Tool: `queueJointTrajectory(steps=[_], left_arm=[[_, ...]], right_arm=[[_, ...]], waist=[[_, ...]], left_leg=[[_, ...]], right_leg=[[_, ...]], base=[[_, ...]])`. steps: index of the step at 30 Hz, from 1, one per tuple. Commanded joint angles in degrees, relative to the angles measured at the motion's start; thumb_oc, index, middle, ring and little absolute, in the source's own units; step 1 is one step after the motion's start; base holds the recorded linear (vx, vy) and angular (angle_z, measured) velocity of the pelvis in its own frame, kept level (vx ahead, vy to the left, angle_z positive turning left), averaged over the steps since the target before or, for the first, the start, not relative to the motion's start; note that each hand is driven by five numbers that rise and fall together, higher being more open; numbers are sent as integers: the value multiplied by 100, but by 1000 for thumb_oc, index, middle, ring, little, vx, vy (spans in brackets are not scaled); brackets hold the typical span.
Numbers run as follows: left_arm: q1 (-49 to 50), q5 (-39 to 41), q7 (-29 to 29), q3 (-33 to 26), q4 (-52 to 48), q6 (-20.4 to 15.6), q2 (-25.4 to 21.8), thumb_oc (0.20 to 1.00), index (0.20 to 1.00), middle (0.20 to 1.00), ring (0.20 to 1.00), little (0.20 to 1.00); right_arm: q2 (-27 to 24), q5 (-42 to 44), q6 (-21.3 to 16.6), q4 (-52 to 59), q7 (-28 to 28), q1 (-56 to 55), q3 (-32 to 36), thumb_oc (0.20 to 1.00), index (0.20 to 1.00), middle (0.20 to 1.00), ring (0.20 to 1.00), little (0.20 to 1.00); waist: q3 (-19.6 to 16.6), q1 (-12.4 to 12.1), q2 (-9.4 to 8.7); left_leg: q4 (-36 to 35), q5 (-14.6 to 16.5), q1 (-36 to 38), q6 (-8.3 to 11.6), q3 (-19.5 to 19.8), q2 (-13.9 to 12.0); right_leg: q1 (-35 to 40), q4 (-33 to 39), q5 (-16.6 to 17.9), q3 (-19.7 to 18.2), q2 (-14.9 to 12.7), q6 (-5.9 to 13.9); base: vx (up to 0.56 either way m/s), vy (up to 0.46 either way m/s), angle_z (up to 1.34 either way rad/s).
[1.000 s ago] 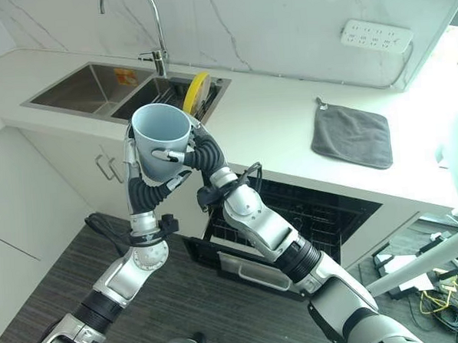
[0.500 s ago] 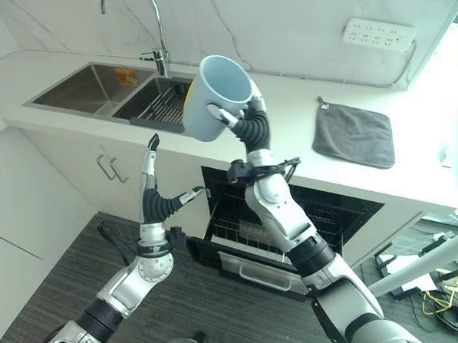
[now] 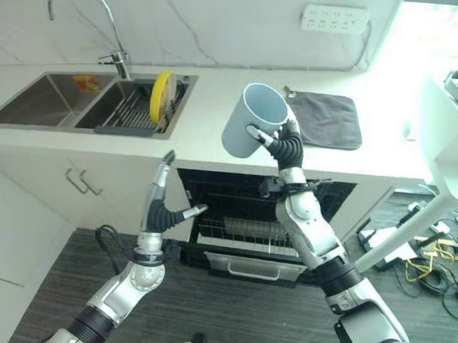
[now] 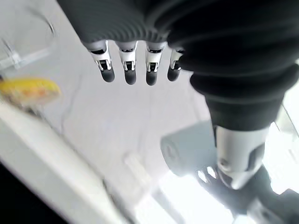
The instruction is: Place the dishes in the dishwasher.
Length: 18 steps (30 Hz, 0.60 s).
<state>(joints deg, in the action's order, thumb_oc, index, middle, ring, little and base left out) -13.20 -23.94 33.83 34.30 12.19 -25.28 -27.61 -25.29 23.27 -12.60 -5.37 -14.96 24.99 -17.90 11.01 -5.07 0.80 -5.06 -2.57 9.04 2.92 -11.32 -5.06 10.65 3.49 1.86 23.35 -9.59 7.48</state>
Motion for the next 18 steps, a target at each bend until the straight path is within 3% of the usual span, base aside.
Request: queueJointTrajectory(steps=[1, 7, 9, 16, 17, 18], left_arm=[[-489, -229, -940, 350, 200, -159, -326, 1000, 1000, 1000, 1000, 1000], [-1197, -127, -2479, 1049, 662, 571, -578, 1000, 1000, 1000, 1000, 1000], [-1494, -97, -2688, 1275, 626, 776, -810, 1000, 1000, 1000, 1000, 1000], [-2174, -280, -2749, 1532, 564, 1055, -1316, 1000, 1000, 1000, 1000, 1000], [-2276, -277, -2728, 1559, 560, 1180, -1391, 1000, 1000, 1000, 1000, 1000], [-2388, -138, -2694, 1559, 593, 1588, -1460, 1000, 1000, 1000, 1000, 1000]], right_arm=[[-207, 139, -79, -12, 643, 405, -50, 200, 200, 200, 200, 200], [-687, 191, -171, -900, 1517, 1276, -231, 200, 200, 200, 200, 200], [-916, 45, -270, -1155, 1712, 1710, -415, 200, 200, 200, 200, 200], [-1359, -399, -458, -1729, 2000, 2602, -985, 200, 200, 200, 200, 200], [-1414, -478, -481, -1788, 1992, 2722, -1068, 200, 200, 200, 200, 200], [-1484, -573, -496, -1891, 1956, 2886, -1209, 200, 200, 200, 200, 200]], waist=[[65, 51, -61], [576, 295, 129], [788, 343, 174], [1289, 302, 253], [1368, 283, 261], [1476, 244, 268]], left_leg=[[374, 120, -132, 231, -229, -422], [889, 209, -645, 234, -368, -406], [1070, 251, -854, 224, -396, -383], [1325, 240, -1330, 205, -328, -357], [1394, 234, -1427, 203, -295, -358], [1499, 243, -1558, 192, -241, -355]], right_leg=[[-174, -545, -106, -47, -473, 106], [-705, -704, 29, -249, -615, 197], [-900, -729, 98, -321, -680, 225], [-1349, -1048, 69, -376, -743, 210], [-1449, -1173, 42, -371, -763, 207], [-1588, -1373, -26, -373, -789, 200]], base=[[-36, 22, -54], [-186, 35, -33], [-233, 28, -31], [-153, -11, -9], [-156, -52, 6], [-184, -94, 7]])
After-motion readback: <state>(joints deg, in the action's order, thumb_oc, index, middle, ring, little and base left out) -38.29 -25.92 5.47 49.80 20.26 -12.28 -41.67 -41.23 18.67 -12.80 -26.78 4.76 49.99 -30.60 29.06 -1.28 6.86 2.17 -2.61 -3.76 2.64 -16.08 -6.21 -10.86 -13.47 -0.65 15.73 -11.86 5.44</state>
